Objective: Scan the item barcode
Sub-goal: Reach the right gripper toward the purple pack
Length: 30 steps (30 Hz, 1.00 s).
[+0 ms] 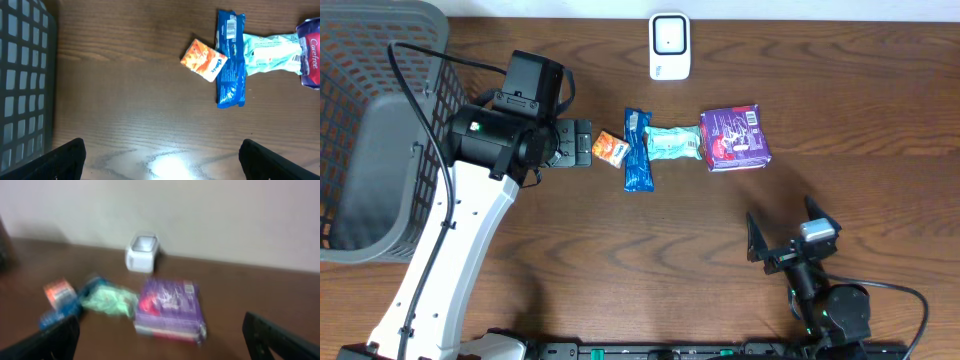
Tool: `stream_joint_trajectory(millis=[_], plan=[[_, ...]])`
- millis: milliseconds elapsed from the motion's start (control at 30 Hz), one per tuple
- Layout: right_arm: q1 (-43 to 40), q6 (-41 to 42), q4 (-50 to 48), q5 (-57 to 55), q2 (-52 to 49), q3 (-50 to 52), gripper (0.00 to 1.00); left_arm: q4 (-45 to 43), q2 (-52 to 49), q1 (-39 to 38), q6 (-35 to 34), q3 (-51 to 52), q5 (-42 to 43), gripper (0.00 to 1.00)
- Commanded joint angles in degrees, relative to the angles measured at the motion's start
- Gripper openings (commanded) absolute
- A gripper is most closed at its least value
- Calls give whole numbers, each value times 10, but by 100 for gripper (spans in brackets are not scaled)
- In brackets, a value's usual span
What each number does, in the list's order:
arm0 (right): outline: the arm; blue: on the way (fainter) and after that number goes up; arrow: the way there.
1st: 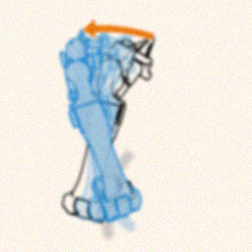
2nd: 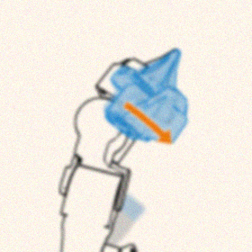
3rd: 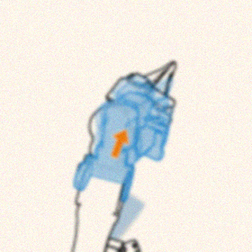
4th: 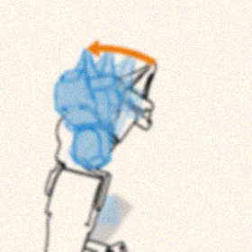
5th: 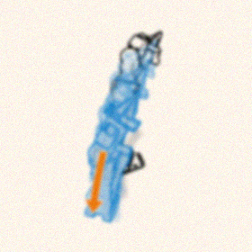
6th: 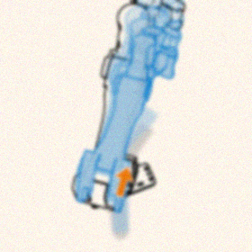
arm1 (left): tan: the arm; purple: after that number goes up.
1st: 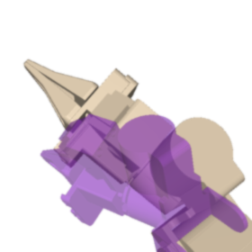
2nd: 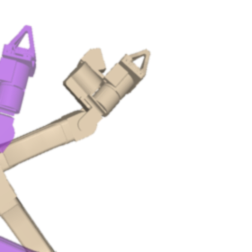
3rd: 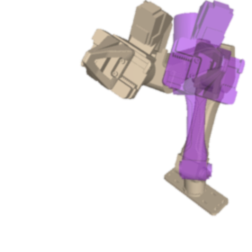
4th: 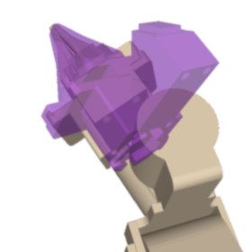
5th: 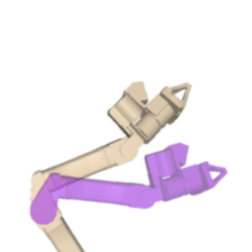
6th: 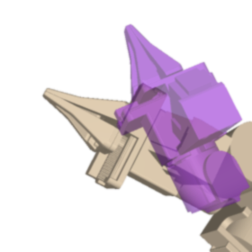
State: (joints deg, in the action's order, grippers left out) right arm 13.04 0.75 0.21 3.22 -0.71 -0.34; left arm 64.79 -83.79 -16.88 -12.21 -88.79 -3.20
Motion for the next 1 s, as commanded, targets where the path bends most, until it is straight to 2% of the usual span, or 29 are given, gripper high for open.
stream_joint_trajectory(millis=[0,167,267,367,467,533,567,700,833,967], plan=[[-3,81,-83,113,4,0,99,4,-4,2,-6,-3,-5,98],[-3,114,-210,194,4,0,99,4,-4,2,-6,-3,-5,98],[-3,125,-297,197,2,-4,99,4,-4,2,-6,-3,-5,98],[-5,107,-291,181,-10,-44,99,4,-4,2,-6,-3,-5,98],[-8,37,-178,181,-63,-143,99,4,-4,2,-6,-3,-5,98],[-10,-21,-60,181,-133,-239,99,4,-4,2,-6,-3,-5,98],[-14,-43,37,181,-208,-326,99,4,-4,2,-6,-3,-5,98],[-15,-43,213,186,-366,-488,99,4,-4,2,-6,-3,-5,98],[-15,-42,323,247,-491,-589,99,4,-4,2,-6,-3,-5,98],[-14,-12,330,410,-581,-608,99,4,-4,2,-6,-3,-5,98]])
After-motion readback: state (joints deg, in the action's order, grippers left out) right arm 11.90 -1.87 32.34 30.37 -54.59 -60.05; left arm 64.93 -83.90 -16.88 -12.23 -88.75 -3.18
